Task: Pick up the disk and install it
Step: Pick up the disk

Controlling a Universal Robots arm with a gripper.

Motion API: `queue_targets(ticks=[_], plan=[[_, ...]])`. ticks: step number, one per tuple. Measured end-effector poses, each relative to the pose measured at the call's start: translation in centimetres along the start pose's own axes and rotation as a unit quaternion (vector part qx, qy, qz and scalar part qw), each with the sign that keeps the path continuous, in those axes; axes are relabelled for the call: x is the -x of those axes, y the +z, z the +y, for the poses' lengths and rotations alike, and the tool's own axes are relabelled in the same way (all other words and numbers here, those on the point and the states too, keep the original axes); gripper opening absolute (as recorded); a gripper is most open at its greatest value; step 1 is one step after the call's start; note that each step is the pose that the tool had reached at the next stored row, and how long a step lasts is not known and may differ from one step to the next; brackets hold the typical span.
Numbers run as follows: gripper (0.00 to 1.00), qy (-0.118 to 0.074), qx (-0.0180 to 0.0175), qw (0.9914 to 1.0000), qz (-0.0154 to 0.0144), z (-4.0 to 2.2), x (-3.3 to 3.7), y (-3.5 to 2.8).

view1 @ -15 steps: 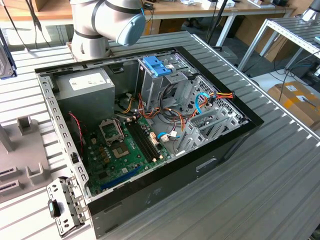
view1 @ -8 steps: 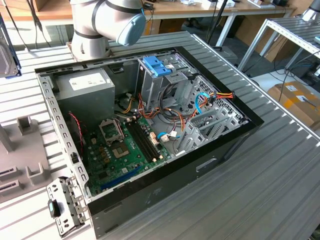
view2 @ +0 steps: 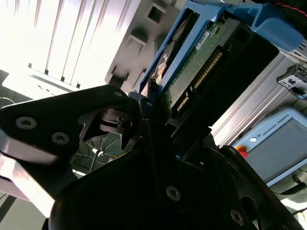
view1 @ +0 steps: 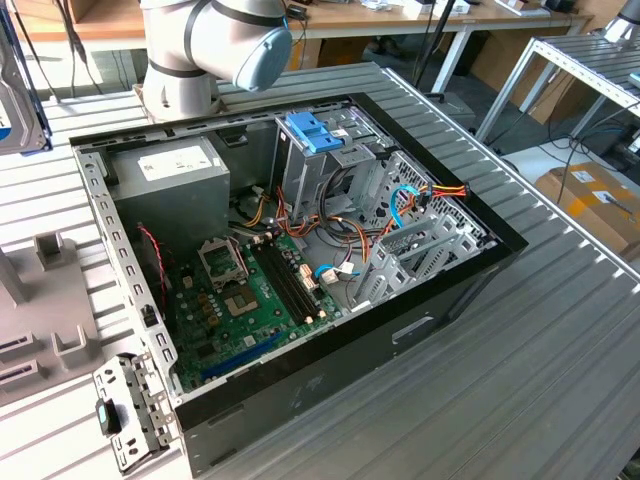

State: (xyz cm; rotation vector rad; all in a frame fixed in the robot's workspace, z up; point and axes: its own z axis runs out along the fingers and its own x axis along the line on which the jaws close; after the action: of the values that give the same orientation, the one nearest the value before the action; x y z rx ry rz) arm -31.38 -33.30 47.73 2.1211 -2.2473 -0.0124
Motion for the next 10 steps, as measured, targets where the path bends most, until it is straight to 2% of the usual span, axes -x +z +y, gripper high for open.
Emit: queue_targets(ticks=[10], plan=[[0.36, 0.000, 0.0000, 1.00000, 0.0000, -0.83, 0.05, -0.03]])
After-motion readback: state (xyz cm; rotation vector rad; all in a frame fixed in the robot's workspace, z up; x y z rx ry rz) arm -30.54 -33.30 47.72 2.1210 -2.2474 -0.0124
